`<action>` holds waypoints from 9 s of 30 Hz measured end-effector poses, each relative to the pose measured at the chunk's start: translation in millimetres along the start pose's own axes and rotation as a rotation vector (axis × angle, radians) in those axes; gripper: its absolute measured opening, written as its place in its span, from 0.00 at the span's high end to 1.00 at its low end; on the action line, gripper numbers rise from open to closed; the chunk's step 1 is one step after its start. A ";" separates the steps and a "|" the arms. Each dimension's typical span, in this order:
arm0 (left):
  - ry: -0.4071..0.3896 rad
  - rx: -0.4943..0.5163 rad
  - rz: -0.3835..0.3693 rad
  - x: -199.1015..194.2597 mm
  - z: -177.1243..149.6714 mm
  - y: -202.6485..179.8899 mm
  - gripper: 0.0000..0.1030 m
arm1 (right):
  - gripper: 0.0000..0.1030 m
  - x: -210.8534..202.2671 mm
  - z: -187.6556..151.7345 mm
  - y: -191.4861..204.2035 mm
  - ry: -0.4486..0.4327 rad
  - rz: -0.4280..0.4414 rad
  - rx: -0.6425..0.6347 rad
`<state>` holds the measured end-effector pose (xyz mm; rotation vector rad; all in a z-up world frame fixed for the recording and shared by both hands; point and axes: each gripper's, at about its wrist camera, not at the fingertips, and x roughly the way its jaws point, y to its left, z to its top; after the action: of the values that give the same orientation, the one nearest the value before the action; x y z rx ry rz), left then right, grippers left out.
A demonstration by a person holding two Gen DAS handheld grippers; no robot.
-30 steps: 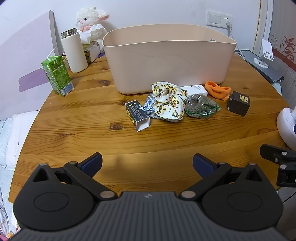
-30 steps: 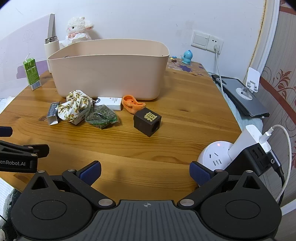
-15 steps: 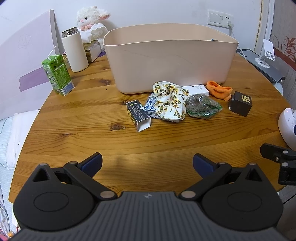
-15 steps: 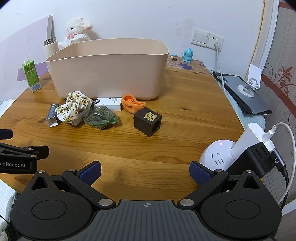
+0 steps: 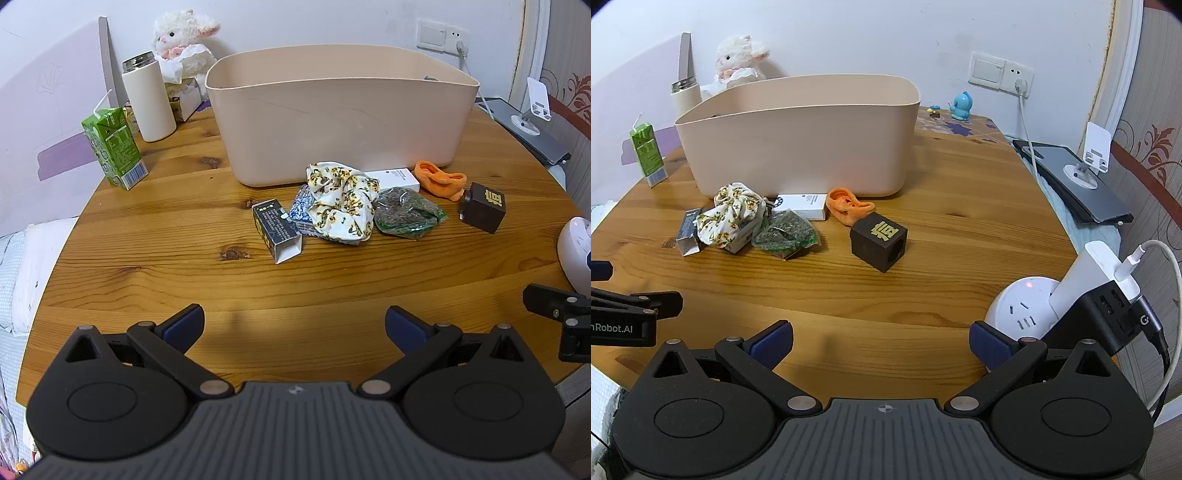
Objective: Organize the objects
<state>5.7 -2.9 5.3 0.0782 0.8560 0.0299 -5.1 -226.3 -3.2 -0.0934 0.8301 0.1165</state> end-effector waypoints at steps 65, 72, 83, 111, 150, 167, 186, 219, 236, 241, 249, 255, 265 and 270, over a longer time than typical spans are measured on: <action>-0.052 -0.121 -0.028 58.2 43.0 55.6 0.76 | 0.56 79.2 49.3 -7.1 -0.054 0.080 -0.019; -0.143 -0.128 -0.029 20.9 53.2 63.1 0.76 | 0.56 49.1 68.1 -13.5 -0.138 0.069 -0.004; -0.298 -0.072 -0.044 -15.6 102.3 55.1 0.76 | 0.56 16.7 120.7 -11.1 -0.289 0.083 -0.013; -0.140 -0.004 -0.002 95.9 173.2 16.6 0.62 | 0.36 109.5 182.2 33.6 -0.122 0.068 -0.064; -0.078 0.023 -0.062 52.1 76.7 15.5 0.05 | 0.00 85.4 81.5 0.7 -0.024 0.039 -0.102; -0.030 0.043 -0.144 74.0 78.4 6.5 0.32 | 0.15 124.5 84.3 13.0 -0.036 0.039 -0.147; -0.025 0.061 -0.170 66.4 66.7 9.8 0.92 | 0.82 112.9 79.8 24.0 -0.004 0.127 -0.152; -0.242 -0.003 -0.172 -21.3 92.1 42.6 0.93 | 0.88 -9.8 125.0 2.6 -0.313 0.113 -0.092; -0.266 -0.021 -0.090 27.1 170.5 37.1 0.93 | 0.88 25.9 184.2 15.0 -0.358 0.061 -0.102; -0.202 -0.011 -0.084 64.2 178.5 30.1 0.93 | 0.88 59.9 189.0 17.4 -0.291 0.051 -0.097; -0.131 0.031 -0.042 103.7 177.7 15.6 0.93 | 0.88 100.6 189.3 12.2 -0.197 0.041 -0.077; -0.118 0.040 -0.020 109.5 177.0 15.2 0.88 | 0.70 109.4 190.1 11.2 -0.149 0.068 -0.057; -0.232 0.038 -0.007 64.6 168.4 23.8 0.23 | 0.25 70.4 185.8 7.4 -0.219 0.076 -0.044; -0.260 0.043 0.000 43.5 156.1 29.8 0.14 | 0.08 43.1 174.6 7.1 -0.250 0.080 -0.052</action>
<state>152.4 20.4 76.8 0.1199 0.5966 0.0011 150.3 -194.0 81.8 -0.0926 0.5811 0.2211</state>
